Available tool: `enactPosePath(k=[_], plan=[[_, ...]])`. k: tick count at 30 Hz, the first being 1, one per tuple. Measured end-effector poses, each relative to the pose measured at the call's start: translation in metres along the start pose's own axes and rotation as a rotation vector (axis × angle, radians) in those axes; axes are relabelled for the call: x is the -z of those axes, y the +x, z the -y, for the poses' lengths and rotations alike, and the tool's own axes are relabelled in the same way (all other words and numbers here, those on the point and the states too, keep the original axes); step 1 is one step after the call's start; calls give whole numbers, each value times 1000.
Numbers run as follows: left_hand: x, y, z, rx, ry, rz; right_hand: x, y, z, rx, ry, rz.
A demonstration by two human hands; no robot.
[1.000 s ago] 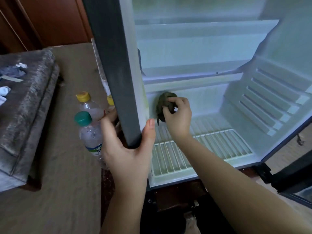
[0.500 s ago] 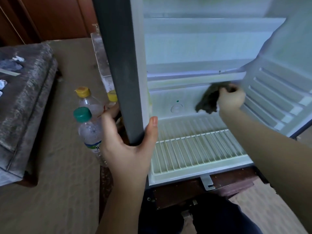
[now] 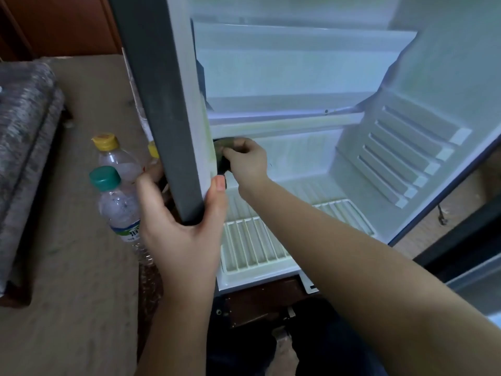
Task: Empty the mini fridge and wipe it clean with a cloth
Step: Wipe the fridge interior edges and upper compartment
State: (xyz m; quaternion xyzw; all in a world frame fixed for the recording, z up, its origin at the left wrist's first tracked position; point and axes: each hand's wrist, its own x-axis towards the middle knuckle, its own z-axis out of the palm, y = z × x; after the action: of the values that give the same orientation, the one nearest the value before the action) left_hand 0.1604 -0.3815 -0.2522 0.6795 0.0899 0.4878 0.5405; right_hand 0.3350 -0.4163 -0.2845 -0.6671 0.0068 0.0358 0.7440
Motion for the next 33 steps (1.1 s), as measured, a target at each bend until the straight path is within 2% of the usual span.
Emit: enactPosePath(k=[4, 8, 10, 13, 17, 26, 29, 33], plan=[[0, 1, 2, -9, -17, 13, 44, 3, 9, 99, -108, -231], [1, 3, 4, -5, -43, 23, 114, 10, 37, 368, -274, -595], [2, 2, 4, 2, -58, 17, 142, 24, 51, 451, -453, -681], [2, 2, 3, 22, -72, 17, 163, 36, 61, 404, -662, -649], [2, 3, 1, 24, -70, 25, 150, 29, 56, 400, -701, -635], [2, 0, 1, 45, -62, 20, 18, -13, 45, 691, -782, -116], [0, 0, -1, 37, -59, 20, -4, -16, 44, 738, -855, -28], [2, -1, 0, 42, -54, 40, 11, -11, 46, 779, -970, 49]])
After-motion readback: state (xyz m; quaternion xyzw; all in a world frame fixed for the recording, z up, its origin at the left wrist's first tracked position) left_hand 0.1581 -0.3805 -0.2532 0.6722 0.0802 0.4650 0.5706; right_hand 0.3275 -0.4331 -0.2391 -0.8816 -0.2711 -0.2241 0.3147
